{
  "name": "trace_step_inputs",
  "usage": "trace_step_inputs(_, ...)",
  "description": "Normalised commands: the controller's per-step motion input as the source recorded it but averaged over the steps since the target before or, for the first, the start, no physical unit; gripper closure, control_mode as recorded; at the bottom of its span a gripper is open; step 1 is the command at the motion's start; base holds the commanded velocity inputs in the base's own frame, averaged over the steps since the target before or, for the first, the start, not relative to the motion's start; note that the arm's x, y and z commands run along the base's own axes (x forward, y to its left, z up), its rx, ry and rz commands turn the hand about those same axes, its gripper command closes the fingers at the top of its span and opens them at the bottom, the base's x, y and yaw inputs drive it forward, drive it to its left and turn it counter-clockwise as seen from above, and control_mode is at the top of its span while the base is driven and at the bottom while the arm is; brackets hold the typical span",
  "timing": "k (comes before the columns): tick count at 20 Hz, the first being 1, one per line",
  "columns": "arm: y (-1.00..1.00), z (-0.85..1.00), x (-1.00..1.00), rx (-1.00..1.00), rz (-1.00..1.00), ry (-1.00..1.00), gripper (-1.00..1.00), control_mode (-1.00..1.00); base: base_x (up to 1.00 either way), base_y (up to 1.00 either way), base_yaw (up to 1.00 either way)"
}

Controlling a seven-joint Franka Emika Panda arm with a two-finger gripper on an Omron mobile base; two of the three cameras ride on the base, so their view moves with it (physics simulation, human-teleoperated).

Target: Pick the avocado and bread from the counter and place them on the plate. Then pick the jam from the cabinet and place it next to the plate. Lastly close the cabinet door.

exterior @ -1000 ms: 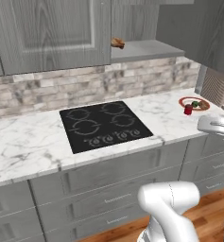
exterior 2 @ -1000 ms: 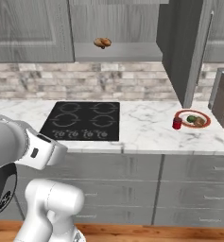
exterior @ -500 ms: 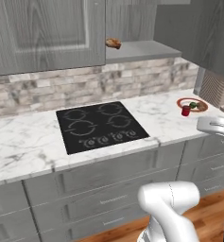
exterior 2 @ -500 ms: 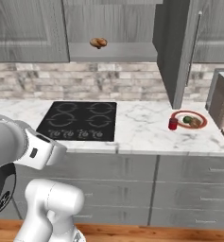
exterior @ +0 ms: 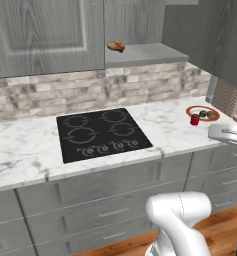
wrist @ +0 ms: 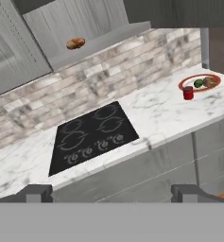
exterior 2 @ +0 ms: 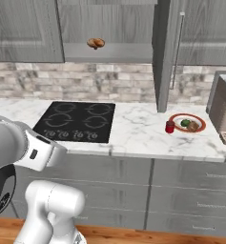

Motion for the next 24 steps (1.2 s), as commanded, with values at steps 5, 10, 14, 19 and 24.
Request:
trace_step_inputs(5,0.00,0.00,0.00,0.00,0.00,0.00,-1.00,1.00,0.11,-0.43,0.13)
trace_step_inputs(10,0.00,0.00,0.00,0.00,0.00,0.00,-1.00,1.00,0.01,-0.21,0.08)
trace_step_inputs(14,0.00,0.12,-0.06,0.00,0.00,-0.10,-1.00,-1.00,0.00,0.00,0.00)
trace_step_inputs(19,0.00,0.43,-0.22,-0.01,0.00,-0.25,-1.00,-1.00,0.00,0.00,0.00)
trace_step_inputs(24,-0.01,0.60,-0.14,-0.03,0.00,-0.24,-1.00,-1.00,0.00,0.00,0.00)
